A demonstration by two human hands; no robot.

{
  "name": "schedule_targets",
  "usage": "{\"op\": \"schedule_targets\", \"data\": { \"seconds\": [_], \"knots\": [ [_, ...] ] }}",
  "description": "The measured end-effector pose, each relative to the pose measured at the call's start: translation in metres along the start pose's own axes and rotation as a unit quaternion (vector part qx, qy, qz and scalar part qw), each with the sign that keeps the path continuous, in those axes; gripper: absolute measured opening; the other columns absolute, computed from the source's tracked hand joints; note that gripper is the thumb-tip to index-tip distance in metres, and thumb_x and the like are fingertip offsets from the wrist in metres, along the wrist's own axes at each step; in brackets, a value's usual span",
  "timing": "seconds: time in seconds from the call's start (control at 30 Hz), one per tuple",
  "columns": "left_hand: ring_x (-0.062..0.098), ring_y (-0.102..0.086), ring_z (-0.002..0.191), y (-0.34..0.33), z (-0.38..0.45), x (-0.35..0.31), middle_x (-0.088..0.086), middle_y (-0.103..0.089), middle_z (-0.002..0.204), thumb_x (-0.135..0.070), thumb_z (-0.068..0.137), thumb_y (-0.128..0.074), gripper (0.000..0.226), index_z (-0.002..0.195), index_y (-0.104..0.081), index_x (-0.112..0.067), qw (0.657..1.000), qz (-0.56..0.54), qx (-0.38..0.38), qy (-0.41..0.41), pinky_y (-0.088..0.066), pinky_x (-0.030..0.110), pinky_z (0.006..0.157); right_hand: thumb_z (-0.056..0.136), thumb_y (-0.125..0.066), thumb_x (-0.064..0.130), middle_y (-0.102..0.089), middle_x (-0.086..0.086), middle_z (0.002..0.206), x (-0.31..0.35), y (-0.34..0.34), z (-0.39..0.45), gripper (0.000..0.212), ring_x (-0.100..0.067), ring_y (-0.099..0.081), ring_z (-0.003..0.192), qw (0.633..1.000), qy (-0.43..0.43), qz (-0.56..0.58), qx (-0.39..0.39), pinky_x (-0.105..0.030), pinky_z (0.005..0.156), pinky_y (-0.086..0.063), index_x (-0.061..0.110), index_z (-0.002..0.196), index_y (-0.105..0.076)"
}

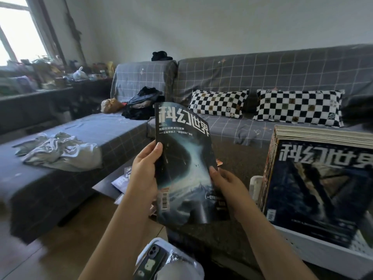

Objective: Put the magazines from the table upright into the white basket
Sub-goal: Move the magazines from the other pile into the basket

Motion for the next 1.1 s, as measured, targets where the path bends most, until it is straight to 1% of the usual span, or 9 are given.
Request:
{"op": "schedule_targets", "data": {
  "seconds": [0.1, 0.17, 0.27, 0.37, 0.47, 0.6, 0.7, 0.83, 1.1],
  "knots": [
    [0.033, -0.065, 0.092, -0.01, -0.016, -0.004, 0.016, -0.068, 0.1, -0.018, 0.091, -0.055, 0.028, 0.115, -0.064, -0.007, 1.0, 0.009, 0.028, 0.003, -0.056, 0.045, 0.075, 0.081, -0.066, 0.044, -0.075, 0.007, 0.078, 0.007, 0.016, -0.019, 0.023, -0.009, -0.071, 0.071, 0.998, 0.014, 0.054, 0.028, -0.028, 0.069, -0.056, 0.023, 0.092, -0.065],
    [0.033, -0.064, 0.092, -0.017, -0.024, -0.005, 0.017, -0.068, 0.101, -0.017, 0.092, -0.055, 0.027, 0.115, -0.064, -0.007, 0.999, 0.013, 0.038, 0.006, -0.055, 0.046, 0.078, 0.08, -0.069, 0.038, -0.075, 0.0, 0.087, 0.01, 0.031, -0.03, 0.027, -0.017, -0.072, 0.078, 0.997, 0.029, 0.067, 0.004, -0.032, 0.072, -0.056, 0.017, 0.097, -0.065],
    [0.032, -0.066, 0.091, -0.025, -0.031, 0.0, 0.016, -0.069, 0.1, -0.017, 0.091, -0.056, 0.026, 0.113, -0.066, -0.009, 0.998, 0.023, 0.056, 0.006, -0.058, 0.043, 0.073, 0.079, -0.072, 0.031, -0.073, 0.002, 0.086, 0.017, 0.056, -0.045, 0.023, -0.012, -0.07, 0.073, 0.995, 0.059, 0.07, -0.043, -0.022, 0.061, -0.05, 0.015, 0.095, -0.063],
    [0.032, -0.067, 0.092, -0.038, -0.036, 0.013, 0.015, -0.071, 0.099, -0.018, 0.09, -0.057, 0.022, 0.108, -0.069, -0.012, 0.997, 0.028, 0.07, 0.01, -0.058, 0.045, 0.074, 0.079, -0.072, 0.025, -0.074, -0.001, 0.087, 0.021, 0.08, -0.056, 0.023, -0.017, -0.07, 0.077, 0.993, 0.078, 0.051, -0.076, -0.027, 0.065, -0.05, 0.012, 0.095, -0.062],
    [0.029, -0.071, 0.086, -0.055, -0.038, 0.026, 0.013, -0.074, 0.095, -0.018, 0.088, -0.06, 0.019, 0.102, -0.072, -0.016, 0.996, 0.027, 0.086, 0.016, -0.058, 0.038, 0.064, 0.082, -0.07, 0.023, -0.074, 0.004, 0.081, 0.023, 0.104, -0.065, 0.017, -0.013, -0.07, 0.071, 0.988, 0.103, 0.027, -0.111, -0.025, 0.061, -0.052, 0.015, 0.094, -0.061],
    [0.028, -0.072, 0.086, -0.084, -0.038, 0.045, 0.013, -0.074, 0.097, -0.022, 0.081, -0.065, 0.024, 0.103, -0.073, -0.018, 0.992, 0.02, 0.124, 0.024, -0.058, 0.038, 0.065, 0.085, -0.067, 0.018, -0.073, 0.012, 0.073, 0.025, 0.137, -0.075, 0.009, -0.005, -0.068, 0.064, 0.978, 0.136, 0.006, -0.155, -0.014, 0.05, -0.048, 0.017, 0.091, -0.059],
    [0.028, -0.071, 0.092, -0.109, -0.039, 0.06, 0.012, -0.074, 0.1, -0.024, 0.077, -0.066, 0.027, 0.103, -0.074, -0.021, 0.987, 0.016, 0.158, 0.017, -0.058, 0.038, 0.069, 0.086, -0.066, 0.019, -0.073, 0.008, 0.081, 0.027, 0.163, -0.082, 0.008, -0.008, -0.069, 0.075, 0.966, 0.156, -0.024, -0.206, -0.02, 0.063, -0.049, 0.022, 0.092, -0.06],
    [0.032, -0.067, 0.104, -0.137, -0.038, 0.08, 0.014, -0.071, 0.109, -0.017, 0.09, -0.058, 0.025, 0.112, -0.07, -0.019, 0.982, 0.046, 0.18, 0.02, -0.053, 0.053, 0.089, 0.086, -0.065, 0.019, -0.072, 0.008, 0.088, 0.026, 0.194, -0.088, 0.01, -0.007, -0.067, 0.083, 0.949, 0.164, -0.047, -0.266, -0.025, 0.071, -0.048, 0.025, 0.094, -0.062],
    [0.018, -0.07, 0.098, -0.174, -0.04, 0.109, 0.005, -0.074, 0.103, -0.006, 0.09, -0.059, 0.024, 0.105, -0.072, -0.02, 0.977, 0.104, 0.185, 0.009, -0.056, 0.035, 0.084, 0.087, -0.063, 0.021, -0.07, 0.02, 0.076, 0.007, 0.232, -0.094, 0.014, 0.003, -0.066, 0.075, 0.928, 0.154, -0.083, -0.329, -0.022, 0.063, -0.045, 0.035, 0.086, -0.061]
  ]
}}
Point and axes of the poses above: each hand's wrist, its own z-axis towards the middle knuckle, its own y-axis out of the back of the hand, x = y × z, the point moved 2 cm from there along z, towards the middle knuckle
